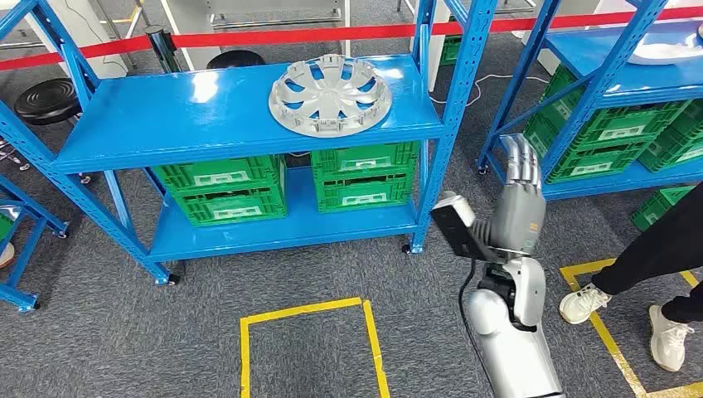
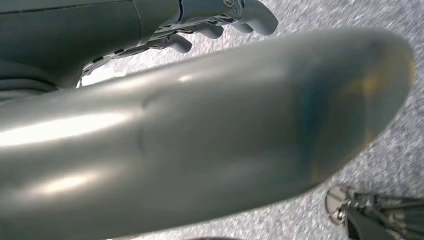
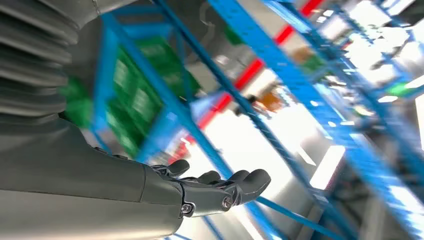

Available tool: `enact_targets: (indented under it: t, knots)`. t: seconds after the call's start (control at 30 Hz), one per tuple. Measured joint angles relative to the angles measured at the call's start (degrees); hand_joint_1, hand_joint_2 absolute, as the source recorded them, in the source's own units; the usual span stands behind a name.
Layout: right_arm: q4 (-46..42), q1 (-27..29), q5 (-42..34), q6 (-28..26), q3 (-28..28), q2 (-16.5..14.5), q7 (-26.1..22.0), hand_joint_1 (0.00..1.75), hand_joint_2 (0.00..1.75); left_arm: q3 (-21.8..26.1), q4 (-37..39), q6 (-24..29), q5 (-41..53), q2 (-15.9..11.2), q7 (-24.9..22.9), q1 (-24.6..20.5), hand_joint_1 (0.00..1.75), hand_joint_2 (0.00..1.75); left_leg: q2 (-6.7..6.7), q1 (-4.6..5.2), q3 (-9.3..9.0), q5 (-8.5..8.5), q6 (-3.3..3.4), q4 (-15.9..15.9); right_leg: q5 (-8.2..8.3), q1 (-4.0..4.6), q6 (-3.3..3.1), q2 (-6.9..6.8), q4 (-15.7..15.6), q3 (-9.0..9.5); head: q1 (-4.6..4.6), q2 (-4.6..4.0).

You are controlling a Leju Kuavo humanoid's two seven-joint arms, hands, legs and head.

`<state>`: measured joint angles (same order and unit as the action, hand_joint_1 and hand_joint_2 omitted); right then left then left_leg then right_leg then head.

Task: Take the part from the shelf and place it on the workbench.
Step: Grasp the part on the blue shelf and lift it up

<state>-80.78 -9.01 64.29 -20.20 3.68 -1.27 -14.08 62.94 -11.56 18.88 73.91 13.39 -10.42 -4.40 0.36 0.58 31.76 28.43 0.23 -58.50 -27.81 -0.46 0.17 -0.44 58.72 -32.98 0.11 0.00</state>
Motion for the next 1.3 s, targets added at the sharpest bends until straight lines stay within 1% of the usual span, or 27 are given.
enact_targets:
  t: [0.07, 0.23, 0.33, 0.5, 0.63, 0.9, 1.17, 1.3]
  knots:
    - [-0.77, -0.04, 1.61, -0.14, 1.3, -0.01, -0.06, 0.0, 0.0, 0.35, 0.0, -0.47, -0.04, -0.03, -0.51, -0.04, 0.0, 0.0, 0.0, 0.0, 0.0, 0.0, 0.0, 0.0, 0.0, 0.0, 0.0, 0.0, 0.0, 0.0, 0.0, 0.0]
    - [-4.37, -0.11, 9.05, -1.56, 6.3, -0.05, -0.66, 0.0, 0.0, 1.88, 0.0, -1.87, -0.72, -0.12, -2.72, -0.26, 0.0, 0.0, -0.01, 0.0, 0.0, 0.0, 0.0, 0.0, 0.0, 0.0, 0.0, 0.01, 0.0, 0.0, 0.0, 0.0]
    - [-5.89, -0.23, 10.8, -2.9, 7.73, -0.1, -1.27, 0.0, 0.0, 2.33, 0.0, -1.46, -1.04, -0.1, -2.59, -0.3, 0.0, 0.0, -0.01, 0.0, 0.0, 0.0, 0.0, 0.0, 0.0, 0.0, 0.0, 0.01, 0.0, 0.01, -0.01, 0.0]
    - [-6.26, -0.92, 10.38, -4.04, 8.62, -0.11, -2.31, 0.0, 0.0, 2.62, -0.02, 2.47, -1.34, -0.08, 0.21, -0.38, 0.0, 0.0, 0.0, 0.0, 0.0, -0.01, 0.0, -0.02, 0.02, -0.01, 0.0, 0.0, 0.0, 0.01, -0.01, 0.0]
    - [-6.19, -1.15, 8.49, -5.15, 8.95, -0.11, -3.61, 0.0, 0.0, 2.78, -0.02, 4.75, -1.33, -0.1, 1.06, -0.46, 0.0, 0.0, 0.0, 0.0, 0.0, -0.01, 0.0, -0.02, 0.02, 0.0, -0.01, 0.0, 0.0, 0.01, 0.0, 0.0]
    - [-4.17, -3.2, 6.63, -6.7, 9.15, -0.08, -4.81, 0.0, 0.0, 3.03, -0.01, 5.25, -0.66, -0.11, 1.18, -0.55, 0.0, 0.0, 0.0, 0.0, 0.0, -0.02, 0.0, -0.02, 0.03, 0.0, -0.02, 0.0, 0.0, 0.01, 0.0, 0.0]
    - [-3.83, -3.32, 6.38, -7.16, 9.17, 0.24, -4.79, 0.0, 0.0, 3.11, -0.01, 6.64, -0.63, -0.05, 1.77, -0.58, 0.0, 0.0, 0.0, 0.0, 0.01, -0.02, 0.0, -0.03, 0.03, 0.0, -0.02, 0.0, -0.01, -0.01, 0.0, 0.0]
    - [-3.81, -3.31, 6.21, -7.06, 9.17, 0.8, -4.75, 0.0, 0.0, 3.1, -0.01, 7.25, 0.22, 0.03, 1.63, -0.6, 0.0, 0.0, -0.01, 0.26, 0.26, 0.04, 0.2, -0.4, 0.24, -0.31, 0.3, 0.0, -0.12, -0.1, -0.04, 0.0]
